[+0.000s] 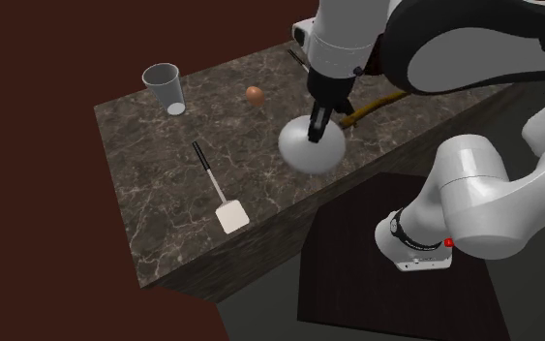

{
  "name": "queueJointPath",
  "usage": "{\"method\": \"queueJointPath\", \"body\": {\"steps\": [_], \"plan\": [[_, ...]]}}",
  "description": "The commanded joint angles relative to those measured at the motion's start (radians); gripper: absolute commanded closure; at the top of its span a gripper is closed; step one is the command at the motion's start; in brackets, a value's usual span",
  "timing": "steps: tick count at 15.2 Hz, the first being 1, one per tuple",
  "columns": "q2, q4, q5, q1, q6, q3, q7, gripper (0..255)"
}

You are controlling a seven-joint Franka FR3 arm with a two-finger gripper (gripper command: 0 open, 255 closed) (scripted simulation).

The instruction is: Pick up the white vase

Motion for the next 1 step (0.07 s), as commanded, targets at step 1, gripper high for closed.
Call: {"method": "queueJointPath", "body": {"steps": [1], "plan": [[-0.001,0.008,0.000,0.000,-0.009,0.000,-0.001,255]]}}
